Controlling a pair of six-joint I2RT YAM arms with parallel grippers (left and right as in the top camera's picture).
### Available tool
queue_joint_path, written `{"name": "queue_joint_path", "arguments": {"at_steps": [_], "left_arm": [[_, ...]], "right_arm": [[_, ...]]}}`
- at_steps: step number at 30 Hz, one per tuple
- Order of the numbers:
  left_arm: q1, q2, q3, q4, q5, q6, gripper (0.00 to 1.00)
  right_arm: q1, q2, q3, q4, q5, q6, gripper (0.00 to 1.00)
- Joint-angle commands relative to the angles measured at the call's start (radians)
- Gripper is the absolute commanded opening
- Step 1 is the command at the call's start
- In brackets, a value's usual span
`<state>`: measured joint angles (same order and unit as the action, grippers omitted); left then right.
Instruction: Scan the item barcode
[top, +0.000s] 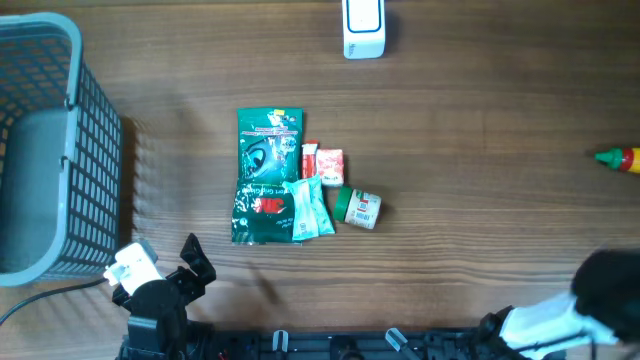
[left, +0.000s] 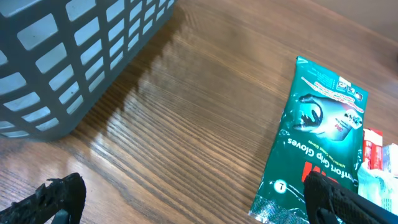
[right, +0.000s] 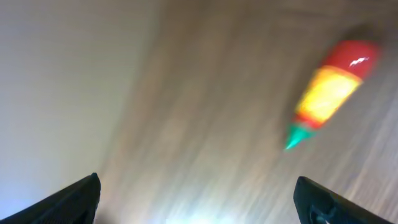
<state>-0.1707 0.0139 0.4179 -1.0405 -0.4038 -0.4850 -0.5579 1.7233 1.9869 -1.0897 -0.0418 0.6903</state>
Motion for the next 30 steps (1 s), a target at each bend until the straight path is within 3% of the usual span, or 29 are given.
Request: {"name": "queue_joint_path", "arguments": {"at_steps": [1,9,15,20,27,30], "left_arm": [[0.005,-0.007,-0.006,0.002,-0.013,-0.010,1.00],[0.005,-0.007,-0.006,0.002,-0.013,-0.010,1.00],[0.005,-0.007,-0.006,0.002,-0.013,-0.010,1.00],[0.005,-0.007,-0.006,0.002,-0.013,-0.010,1.00],[0.005,-0.007,-0.006,0.002,-0.013,-0.010,1.00],[0.005,-0.007,-0.006,0.002,-0.013,-0.010,1.00]], "right_arm": [[0.146,-0.071,0.005,-0.084,-0.039,0.053,1.00],[0.563,-0.044,-0.066,-0.358,-0.042,0.026,1.00],[0.827,0.020,-0.297,-0.253,-0.069,-0.153,1.00],[0.896,0.140,-0.460,-0.148,-0.216,-0.195,1.00],[0.904,0.283,-0.463,-0.123,-0.436,-0.390,1.00],[0.905,0.313,-0.463,-0.124,-0.469,-0.403,1.00]]}}
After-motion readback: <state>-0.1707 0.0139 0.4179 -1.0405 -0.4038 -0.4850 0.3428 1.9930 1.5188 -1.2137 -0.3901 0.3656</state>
